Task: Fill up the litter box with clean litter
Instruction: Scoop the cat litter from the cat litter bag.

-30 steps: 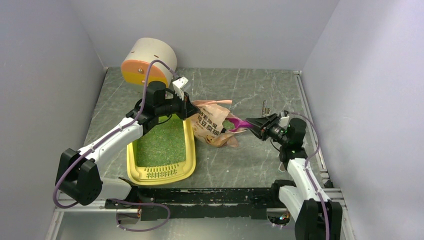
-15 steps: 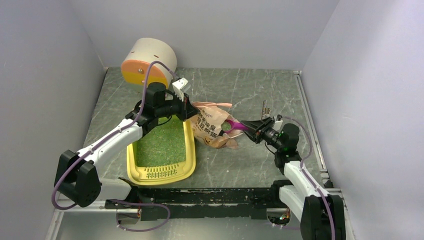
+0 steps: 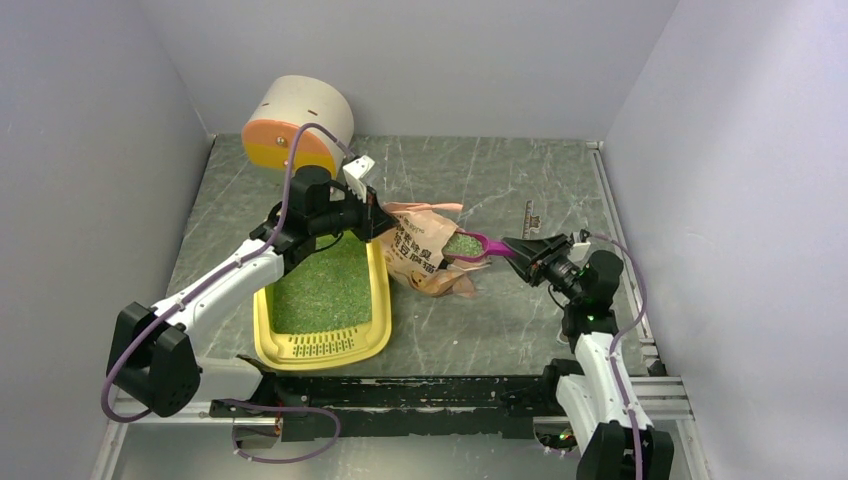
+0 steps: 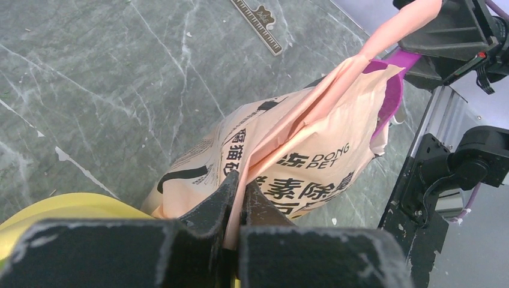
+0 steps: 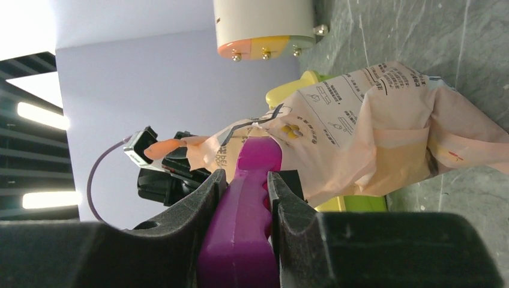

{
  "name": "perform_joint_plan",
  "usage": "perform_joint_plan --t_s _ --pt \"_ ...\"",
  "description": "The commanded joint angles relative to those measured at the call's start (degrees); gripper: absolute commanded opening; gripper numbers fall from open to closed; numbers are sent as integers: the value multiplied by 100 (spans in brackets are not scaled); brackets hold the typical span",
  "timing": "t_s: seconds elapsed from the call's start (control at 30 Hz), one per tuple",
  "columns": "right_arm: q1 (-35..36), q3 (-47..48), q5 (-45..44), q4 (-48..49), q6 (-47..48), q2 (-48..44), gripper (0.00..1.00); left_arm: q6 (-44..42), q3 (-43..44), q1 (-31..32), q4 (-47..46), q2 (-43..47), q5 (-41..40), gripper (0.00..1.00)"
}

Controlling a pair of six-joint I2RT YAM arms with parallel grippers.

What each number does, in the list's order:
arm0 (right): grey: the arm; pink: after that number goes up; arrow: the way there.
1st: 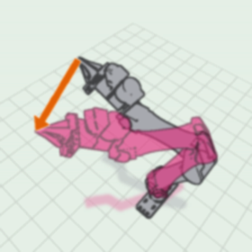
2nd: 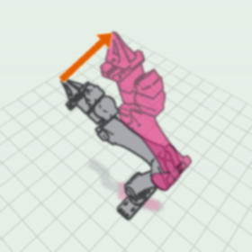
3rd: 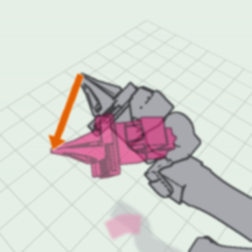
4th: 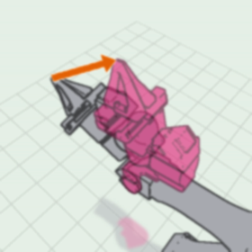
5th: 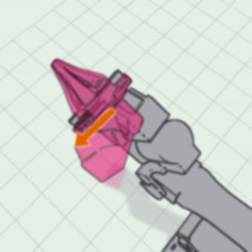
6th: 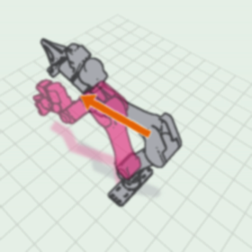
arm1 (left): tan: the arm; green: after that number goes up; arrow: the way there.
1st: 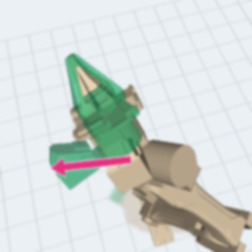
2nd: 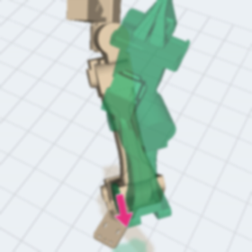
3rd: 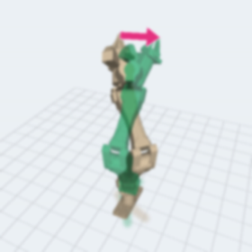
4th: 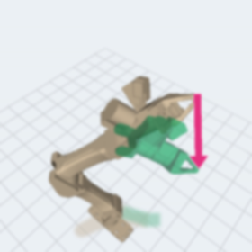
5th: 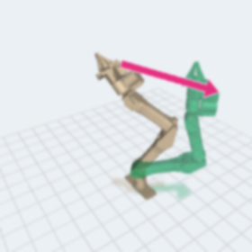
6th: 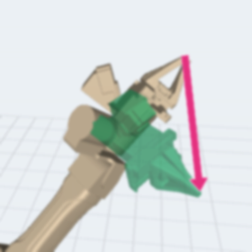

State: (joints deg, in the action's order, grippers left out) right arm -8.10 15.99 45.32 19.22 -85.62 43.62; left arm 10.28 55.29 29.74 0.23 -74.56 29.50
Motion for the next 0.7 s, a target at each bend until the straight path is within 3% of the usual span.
perform_joint_plan --t_s 0.0,0.23,0.67 --pt "-156 -20 64 -194 32 -256 0 172 100 15 -386 229 -280 5" --pt "-255 339 -16 -919 562 -382 0 354 -102 15 -528 258 -586 5" --pt "-462 110 133 -24 -90 -398 0 448 -522 -65 -711 267 -813 5"
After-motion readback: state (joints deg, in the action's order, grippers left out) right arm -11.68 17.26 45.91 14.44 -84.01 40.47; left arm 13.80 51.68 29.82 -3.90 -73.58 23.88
